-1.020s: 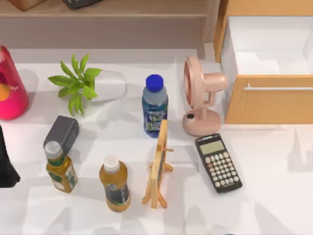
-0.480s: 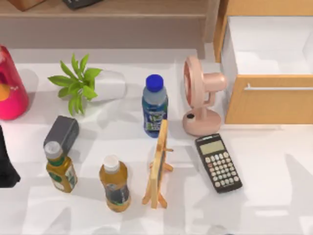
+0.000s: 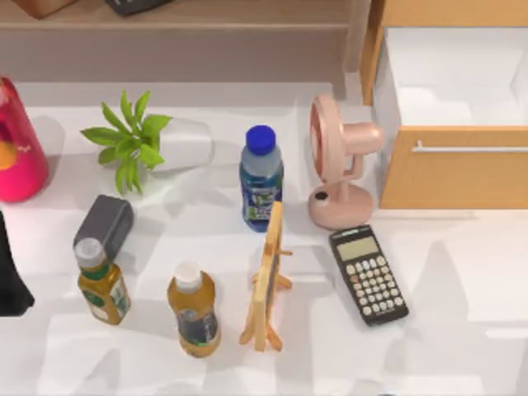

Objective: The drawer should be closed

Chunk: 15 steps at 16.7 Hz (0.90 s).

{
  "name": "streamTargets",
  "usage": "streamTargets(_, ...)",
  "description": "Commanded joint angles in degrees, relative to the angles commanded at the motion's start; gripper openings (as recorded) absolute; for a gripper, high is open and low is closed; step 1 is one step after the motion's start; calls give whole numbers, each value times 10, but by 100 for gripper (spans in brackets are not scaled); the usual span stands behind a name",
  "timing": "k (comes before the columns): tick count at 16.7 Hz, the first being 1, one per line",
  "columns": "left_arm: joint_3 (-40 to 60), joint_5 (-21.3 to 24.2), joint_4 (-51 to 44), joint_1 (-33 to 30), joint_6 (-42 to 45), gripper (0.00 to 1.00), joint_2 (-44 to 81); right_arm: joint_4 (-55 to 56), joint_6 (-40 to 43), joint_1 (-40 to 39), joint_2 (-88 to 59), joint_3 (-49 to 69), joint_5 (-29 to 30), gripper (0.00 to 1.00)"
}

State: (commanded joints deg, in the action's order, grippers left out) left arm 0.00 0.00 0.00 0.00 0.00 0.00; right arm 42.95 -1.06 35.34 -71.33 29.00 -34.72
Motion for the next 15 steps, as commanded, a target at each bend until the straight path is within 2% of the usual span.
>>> streamTargets(7,0,0,0,0,0,100,0,30,24,-20,2,-7,17,100)
streamTargets(11,0,0,0,0,0,100,0,130,109,-81,-16,-30,75,100)
streamTargets(15,0,0,0,0,0,100,0,249,228,-165,-60,-71,159,100)
